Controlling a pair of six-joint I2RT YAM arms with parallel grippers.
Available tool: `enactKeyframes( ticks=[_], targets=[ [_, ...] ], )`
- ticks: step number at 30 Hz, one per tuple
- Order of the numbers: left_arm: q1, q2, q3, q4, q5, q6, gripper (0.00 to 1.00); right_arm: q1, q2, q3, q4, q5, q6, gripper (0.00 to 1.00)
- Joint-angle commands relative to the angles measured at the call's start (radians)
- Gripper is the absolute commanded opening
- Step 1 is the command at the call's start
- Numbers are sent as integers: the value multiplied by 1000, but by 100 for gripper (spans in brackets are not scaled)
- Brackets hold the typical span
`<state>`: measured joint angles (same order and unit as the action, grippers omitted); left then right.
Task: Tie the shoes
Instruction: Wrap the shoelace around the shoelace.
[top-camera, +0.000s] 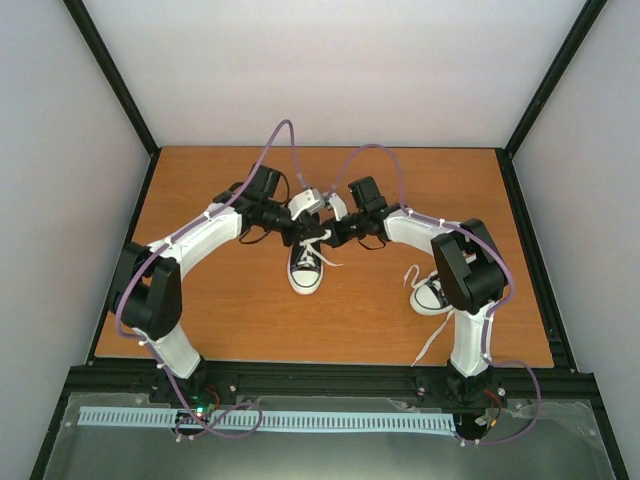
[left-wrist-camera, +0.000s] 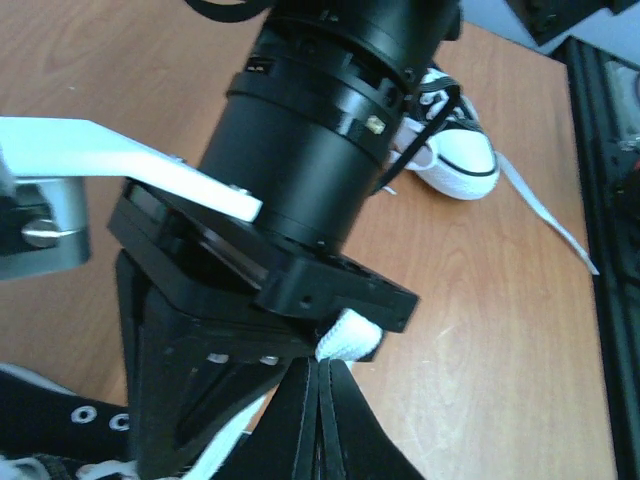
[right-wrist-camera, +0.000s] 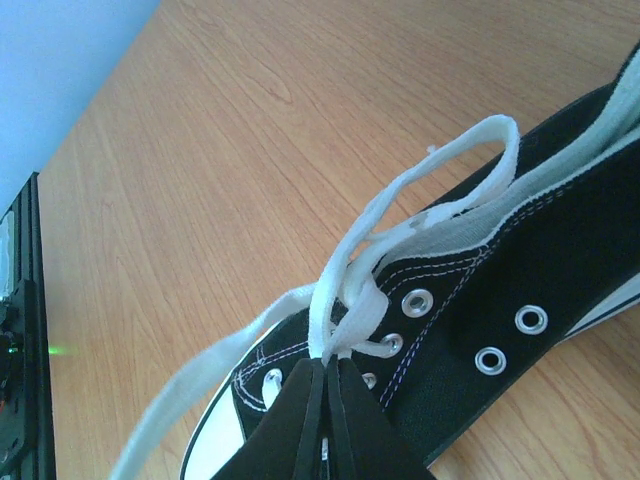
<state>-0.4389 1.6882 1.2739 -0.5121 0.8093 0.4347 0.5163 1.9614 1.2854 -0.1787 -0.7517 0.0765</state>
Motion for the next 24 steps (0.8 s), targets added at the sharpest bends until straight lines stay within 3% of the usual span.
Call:
enactKeyframes(
  ticks=[1,9,13,14,21,24],
  targets=[
    [-38,4,-16,72,-123,32,1,-4,-2,19,11,-3,9,3],
    [-100,15,-50,112,-169,73,1,-6,8,22,-4,8,-12,3],
    [-100,32,-47,106,-205,120,7,-6,10,23,-7,9,-15,3],
    [-100,36,-41,71,-196,147,11,-5,10,23,-8,11,-17,3],
    [-101,9,91,-355,-92,506,63,-5,18,22,-13,4,-27,3],
    [-101,-40,106,-484,-121,658,75,-6,21,24,-13,1,-29,3]
  ],
)
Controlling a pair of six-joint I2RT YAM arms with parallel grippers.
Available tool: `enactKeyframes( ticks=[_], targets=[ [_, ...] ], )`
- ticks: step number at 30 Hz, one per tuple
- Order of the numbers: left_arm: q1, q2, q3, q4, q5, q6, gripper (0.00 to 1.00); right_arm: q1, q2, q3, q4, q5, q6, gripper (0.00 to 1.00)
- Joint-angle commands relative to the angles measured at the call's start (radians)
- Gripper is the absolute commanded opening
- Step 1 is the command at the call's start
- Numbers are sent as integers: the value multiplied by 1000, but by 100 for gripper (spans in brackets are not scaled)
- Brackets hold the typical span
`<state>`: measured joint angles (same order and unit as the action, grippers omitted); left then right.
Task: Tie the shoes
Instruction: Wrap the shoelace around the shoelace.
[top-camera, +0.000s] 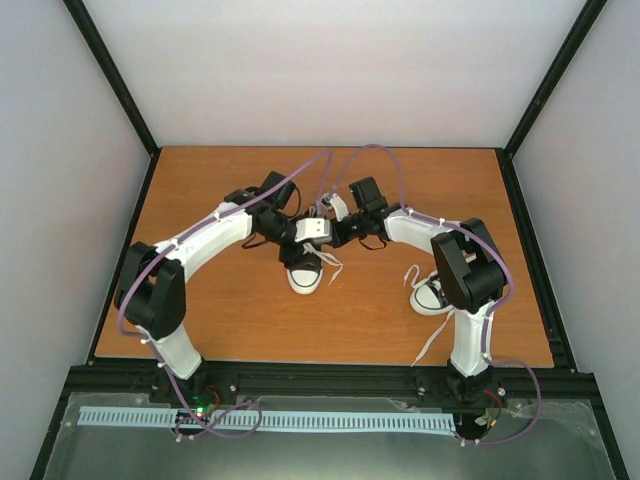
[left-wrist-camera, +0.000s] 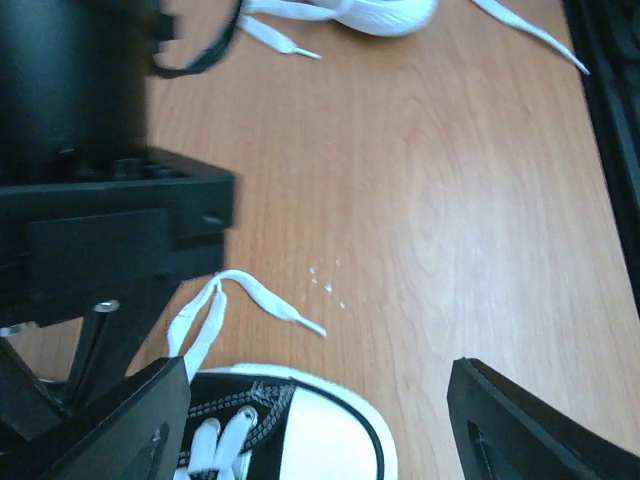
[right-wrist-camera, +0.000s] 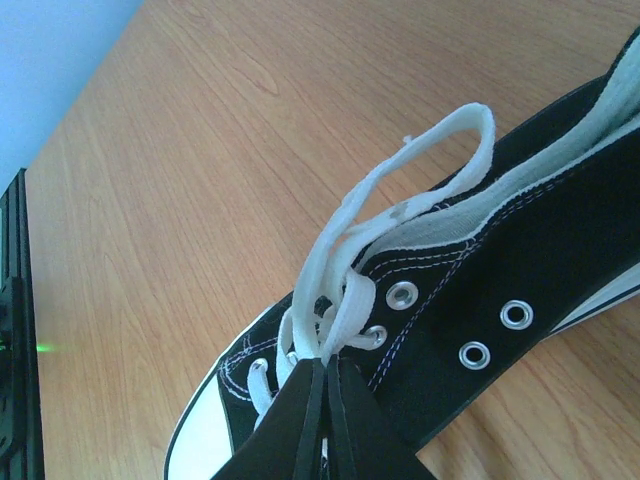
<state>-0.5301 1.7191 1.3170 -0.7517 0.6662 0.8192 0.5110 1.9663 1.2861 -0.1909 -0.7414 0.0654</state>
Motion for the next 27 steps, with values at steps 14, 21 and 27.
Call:
enactKeyframes(
  ticks=[14,21,27],
  targets=[
    [99,35,83,-1,-268,535,98,0,23,17,8,-31,-23,3],
    [99,153,141,16,-176,676,100,0,52,32,30,-66,-1,3],
    [97,190,132,49,-154,672,95,-3,43,28,22,-62,-5,3]
  ],
)
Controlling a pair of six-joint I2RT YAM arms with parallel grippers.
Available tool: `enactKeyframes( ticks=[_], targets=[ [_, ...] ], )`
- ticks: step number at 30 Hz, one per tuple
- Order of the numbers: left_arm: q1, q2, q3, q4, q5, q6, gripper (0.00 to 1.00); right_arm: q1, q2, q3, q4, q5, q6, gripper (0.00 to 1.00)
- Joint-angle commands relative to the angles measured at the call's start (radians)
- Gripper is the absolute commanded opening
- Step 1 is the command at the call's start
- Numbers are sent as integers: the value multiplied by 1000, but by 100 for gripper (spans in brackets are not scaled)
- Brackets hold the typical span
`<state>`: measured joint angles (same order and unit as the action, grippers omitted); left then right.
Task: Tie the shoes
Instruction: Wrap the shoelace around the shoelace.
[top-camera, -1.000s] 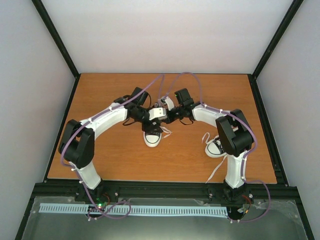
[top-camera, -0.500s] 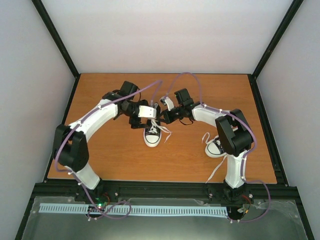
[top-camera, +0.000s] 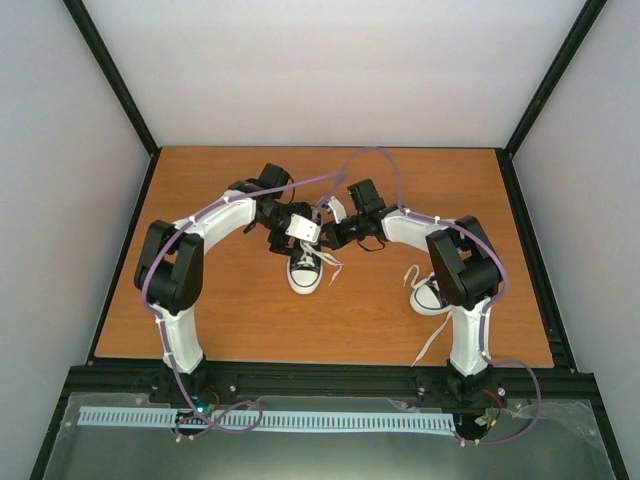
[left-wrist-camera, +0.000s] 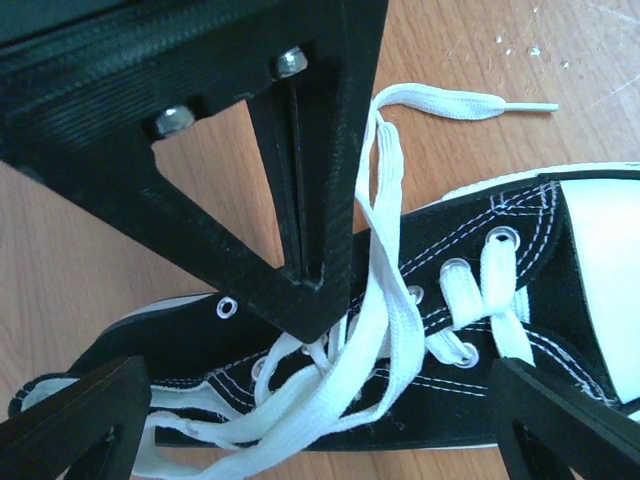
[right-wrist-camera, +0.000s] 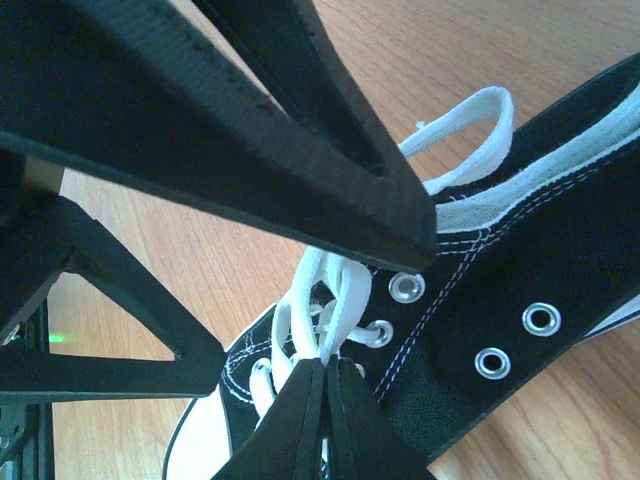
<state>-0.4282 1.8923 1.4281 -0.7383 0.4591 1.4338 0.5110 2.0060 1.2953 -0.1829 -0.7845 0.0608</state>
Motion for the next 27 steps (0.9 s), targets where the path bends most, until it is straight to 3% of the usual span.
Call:
enactKeyframes(
  ticks=[1,9,18,24,27],
  targets=[
    [-6,18,11,40,51,64,93,-4,3,22,13,-20,-2,3],
    [-12,39,-17,63,17,79,67,-5,-1,26,14,-26,-4,3],
    [-14,47,-37,94,-7,68,60,-8,-4,19,12,-25,-6,3],
    [-13,28,-14,106,21,-47,36,-18,-3,16,1,-23,-17,3],
    [-9,29,10,97,41,-92,34,-20,-5,16,-5,-27,-22,3]
  ],
)
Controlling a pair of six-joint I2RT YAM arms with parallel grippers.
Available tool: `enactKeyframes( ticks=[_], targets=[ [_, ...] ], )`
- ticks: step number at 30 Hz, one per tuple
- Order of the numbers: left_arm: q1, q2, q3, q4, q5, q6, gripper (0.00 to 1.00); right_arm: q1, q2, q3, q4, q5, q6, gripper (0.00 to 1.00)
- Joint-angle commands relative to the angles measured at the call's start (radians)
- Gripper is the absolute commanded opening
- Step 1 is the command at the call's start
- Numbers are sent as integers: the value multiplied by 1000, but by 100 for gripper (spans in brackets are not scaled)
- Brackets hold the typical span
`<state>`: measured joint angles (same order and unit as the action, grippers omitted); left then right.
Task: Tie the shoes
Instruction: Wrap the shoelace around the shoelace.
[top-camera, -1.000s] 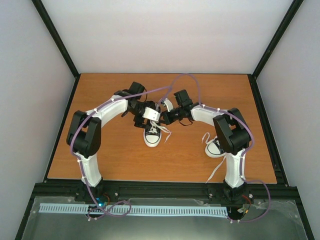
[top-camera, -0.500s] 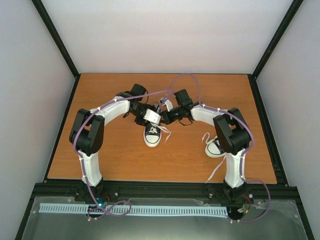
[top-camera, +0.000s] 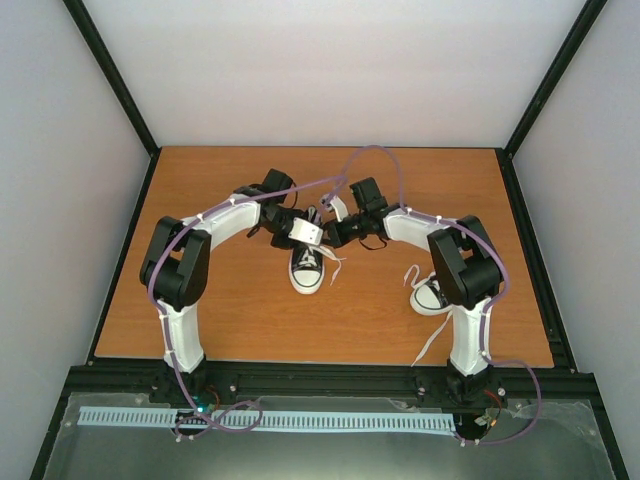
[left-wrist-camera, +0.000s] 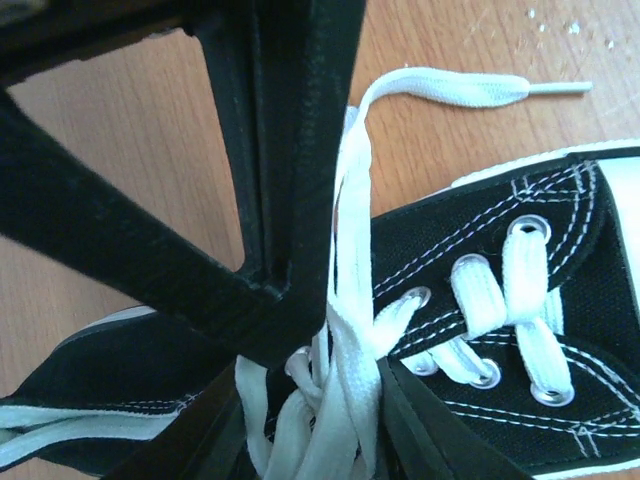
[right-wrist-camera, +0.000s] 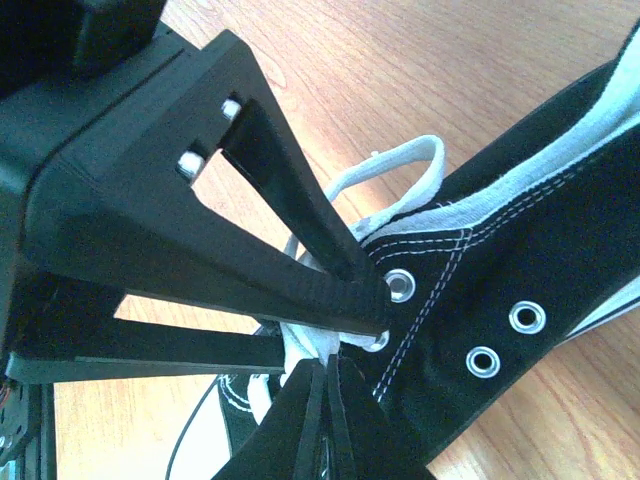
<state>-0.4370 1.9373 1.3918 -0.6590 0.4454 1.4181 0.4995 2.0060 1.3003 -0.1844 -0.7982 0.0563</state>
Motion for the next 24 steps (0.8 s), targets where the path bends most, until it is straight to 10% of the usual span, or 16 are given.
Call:
enactKeyframes(
  ticks=[1,24],
  targets=[
    [1,-13,55,9,61,-81,34,-9,-5,11,-5,-13,-18,3],
    [6,60,138,-59,26,-171,30,-9,-43,-11,-13,-30,-51,3]
  ],
)
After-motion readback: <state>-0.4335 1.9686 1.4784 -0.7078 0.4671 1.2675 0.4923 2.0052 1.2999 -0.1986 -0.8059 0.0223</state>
